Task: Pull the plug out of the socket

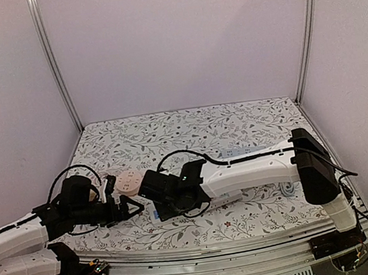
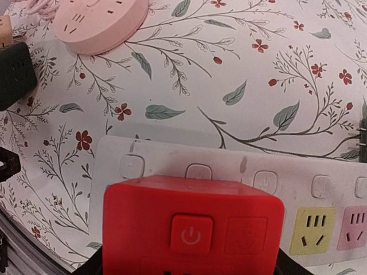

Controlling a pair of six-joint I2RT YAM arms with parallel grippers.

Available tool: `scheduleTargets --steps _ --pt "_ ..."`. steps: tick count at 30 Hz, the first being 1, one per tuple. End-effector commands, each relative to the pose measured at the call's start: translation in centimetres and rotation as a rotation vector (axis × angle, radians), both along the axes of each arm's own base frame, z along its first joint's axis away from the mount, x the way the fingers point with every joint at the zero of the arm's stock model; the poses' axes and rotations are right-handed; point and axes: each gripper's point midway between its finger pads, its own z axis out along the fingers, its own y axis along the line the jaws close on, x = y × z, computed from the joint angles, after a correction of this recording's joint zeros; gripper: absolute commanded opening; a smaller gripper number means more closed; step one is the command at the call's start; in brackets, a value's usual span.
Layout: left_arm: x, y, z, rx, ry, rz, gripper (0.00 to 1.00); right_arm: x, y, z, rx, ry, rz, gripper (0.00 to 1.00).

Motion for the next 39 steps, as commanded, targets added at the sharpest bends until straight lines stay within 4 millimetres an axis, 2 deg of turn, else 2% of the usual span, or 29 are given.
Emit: scheduleTargets --steps 1,8,13,19,27,34,39 --pt "0.0 -0.8 1.1 -0.086 0.0 -0.018 1.0 1.2 1.2 6.4 0.256 -0.05 0.005 0.4" --pt "0.1 -1.9 1.7 -0.147 0.023 -0.035 1.0 1.4 0.4 10.4 0.437 -0.066 -0.003 0.4" --pt "0.3 -3.2 3.1 -0.238 0.031 -0.054 1.0 1.2 0.0 12.1 0.509 -0.086 0.004 0.4" --pt "0.6 -3.5 4.2 -0.284 0.022 -0.046 0.97 0.9 0.2 13.3 0.555 -0.097 0.029 0.41" --pt "1.3 -4.4 4.3 -0.335 0.047 -0.042 0.81 0.7 0.2 13.8 0.575 -0.103 0.048 0.41" --pt "1.9 -5.1 4.8 -0.358 0.061 -0.052 0.66 0.7 0.1 13.1 0.554 -0.11 0.053 0.41" --pt "2.0 -5.2 4.4 -0.347 0.075 -0.049 0.52 0.6 0.2 13.1 0.528 -0.137 0.063 0.41"
